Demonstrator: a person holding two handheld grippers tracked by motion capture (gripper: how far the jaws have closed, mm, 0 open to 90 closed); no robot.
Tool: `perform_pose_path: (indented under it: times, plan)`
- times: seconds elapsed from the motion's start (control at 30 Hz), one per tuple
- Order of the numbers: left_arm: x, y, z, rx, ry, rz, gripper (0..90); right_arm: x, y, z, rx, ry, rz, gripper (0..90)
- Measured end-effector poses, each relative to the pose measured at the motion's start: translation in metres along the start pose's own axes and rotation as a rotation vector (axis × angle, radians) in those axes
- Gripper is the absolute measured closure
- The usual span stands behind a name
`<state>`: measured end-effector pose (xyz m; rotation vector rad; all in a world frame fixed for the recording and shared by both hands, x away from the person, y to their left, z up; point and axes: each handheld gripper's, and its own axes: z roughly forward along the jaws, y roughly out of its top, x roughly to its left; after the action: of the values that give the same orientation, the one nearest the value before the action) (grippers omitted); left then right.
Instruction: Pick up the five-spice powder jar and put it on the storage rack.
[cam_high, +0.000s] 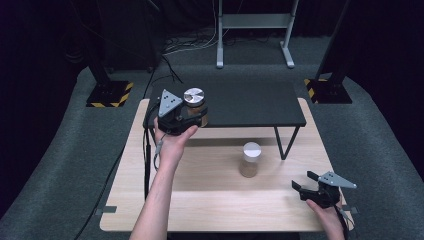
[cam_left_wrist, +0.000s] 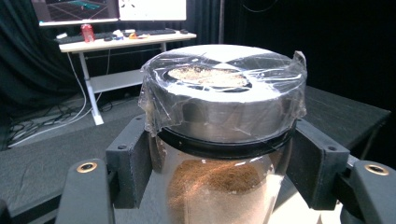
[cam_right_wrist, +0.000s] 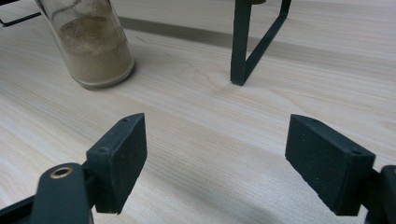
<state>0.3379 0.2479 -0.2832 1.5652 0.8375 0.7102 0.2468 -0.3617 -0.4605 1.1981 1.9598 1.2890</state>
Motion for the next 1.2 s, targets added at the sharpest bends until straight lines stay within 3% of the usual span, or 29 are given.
perform_pose_path:
  times: [0.27,0.57,0.73,0.87,1.0,1.13,1.2]
  plan:
    - [-0.004,0.009,0.017,0.025,0.048,-0.002,31.3,-0.001,0.000,0.000,0.000,0.002,0.003,19.1]
    - [-0.009,0.010,0.030,0.069,0.068,0.009,31.3,-0.001,-0.001,0.000,-0.002,0.004,0.007,19.1]
    - [-0.008,0.008,0.032,0.064,0.072,-0.003,31.2,-0.002,-0.001,0.000,-0.001,0.005,0.006,19.1]
    - [-0.002,0.009,0.030,0.071,0.050,-0.010,30.8,-0.002,-0.001,0.001,-0.001,0.007,0.003,19.0]
    - [-0.002,0.008,0.025,0.063,0.055,-0.023,22.4,-0.001,0.000,0.001,0.001,0.007,0.003,19.0]
    - [0.001,0.005,0.009,0.033,0.049,-0.014,18.2,-0.001,0.000,0.001,0.005,0.006,0.005,18.9]
    - [0.003,0.002,-0.001,0.035,0.041,0.010,17.4,0.000,0.000,0.001,0.004,0.006,0.005,18.9]
